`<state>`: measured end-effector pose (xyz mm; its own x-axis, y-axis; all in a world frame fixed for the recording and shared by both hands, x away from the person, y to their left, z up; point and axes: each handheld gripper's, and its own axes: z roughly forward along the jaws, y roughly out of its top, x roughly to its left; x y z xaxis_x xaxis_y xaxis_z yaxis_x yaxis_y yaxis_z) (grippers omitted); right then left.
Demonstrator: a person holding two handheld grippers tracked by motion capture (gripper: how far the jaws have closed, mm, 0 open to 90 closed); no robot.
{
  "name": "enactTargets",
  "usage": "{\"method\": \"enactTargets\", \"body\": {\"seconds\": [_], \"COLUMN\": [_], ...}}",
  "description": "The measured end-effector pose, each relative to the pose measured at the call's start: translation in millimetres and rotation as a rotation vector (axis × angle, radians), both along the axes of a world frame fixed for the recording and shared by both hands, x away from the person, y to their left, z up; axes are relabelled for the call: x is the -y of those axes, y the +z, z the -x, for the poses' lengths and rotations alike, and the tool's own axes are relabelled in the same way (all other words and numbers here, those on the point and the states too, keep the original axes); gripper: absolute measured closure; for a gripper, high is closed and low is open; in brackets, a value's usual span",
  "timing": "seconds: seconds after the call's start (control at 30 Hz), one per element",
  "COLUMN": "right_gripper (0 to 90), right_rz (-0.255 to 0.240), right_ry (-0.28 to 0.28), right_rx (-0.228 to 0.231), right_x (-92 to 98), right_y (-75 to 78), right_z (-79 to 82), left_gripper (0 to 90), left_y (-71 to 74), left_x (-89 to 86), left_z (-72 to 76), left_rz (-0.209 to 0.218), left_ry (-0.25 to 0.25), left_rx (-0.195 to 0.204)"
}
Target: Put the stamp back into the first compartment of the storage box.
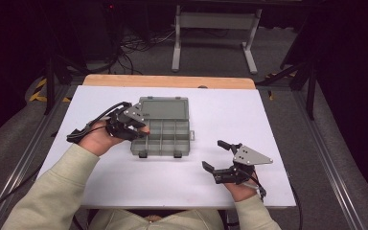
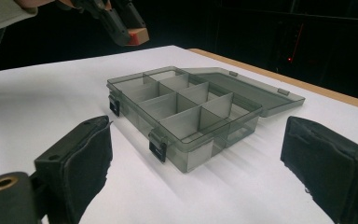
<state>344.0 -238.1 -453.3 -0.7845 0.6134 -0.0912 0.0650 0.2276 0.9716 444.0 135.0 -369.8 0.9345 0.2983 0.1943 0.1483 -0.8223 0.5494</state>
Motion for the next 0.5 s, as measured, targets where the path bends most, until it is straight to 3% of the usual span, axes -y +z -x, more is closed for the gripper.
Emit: {"method": "enactTargets", "body": {"seconds": [0.2,0.27,0.4,0.5], "right_gripper": [9.0,9.0,9.0,9.0], "right_rz": [0.001,0.002,0.002,0.001], "right_ry": [0.000,0.001,0.002,0.003], "right_rx": [0.000,-0.001,-0.001,-0.001], "right_x": [0.0,-0.3,-0.1,0.1], "right_y": [-0.1,-0.3,-0.2,-0.1], "right_z": [-0.2,-0.2,-0.2,-0.2], "left_gripper": [65.8,65.8,65.8,65.8], "left_y": [-3.3,-4.1,-6.8,-12.6], "left_x": [-4.1,-7.3,-9.3,-10.4], "left_z": [-13.8,-22.6,-30.5,-36.7], "left_rz": [0.028,0.072,0.077,0.057], "left_ry": [0.037,0.073,0.095,0.103], "left_rx": [-0.012,-0.028,-0.026,-0.018]}}
